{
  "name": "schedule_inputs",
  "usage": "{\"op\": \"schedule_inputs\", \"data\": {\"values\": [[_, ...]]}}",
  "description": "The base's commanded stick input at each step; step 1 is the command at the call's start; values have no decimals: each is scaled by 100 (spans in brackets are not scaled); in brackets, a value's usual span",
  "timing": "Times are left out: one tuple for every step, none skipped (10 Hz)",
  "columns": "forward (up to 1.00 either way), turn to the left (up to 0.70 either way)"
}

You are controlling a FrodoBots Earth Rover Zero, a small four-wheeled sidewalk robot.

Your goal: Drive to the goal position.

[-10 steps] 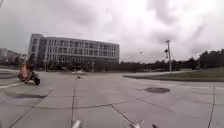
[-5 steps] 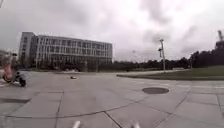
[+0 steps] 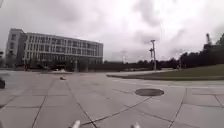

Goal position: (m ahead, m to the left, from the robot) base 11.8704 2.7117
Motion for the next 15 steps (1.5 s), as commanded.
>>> {"op": "schedule_inputs", "data": {"values": [[70, 0], [70, 0], [70, 0], [70, 0], [70, -9], [70, -34], [70, -34], [70, -34], [70, -34], [70, -14], [70, 0], [70, 0], [70, 0], [70, 0], [70, 0]]}}
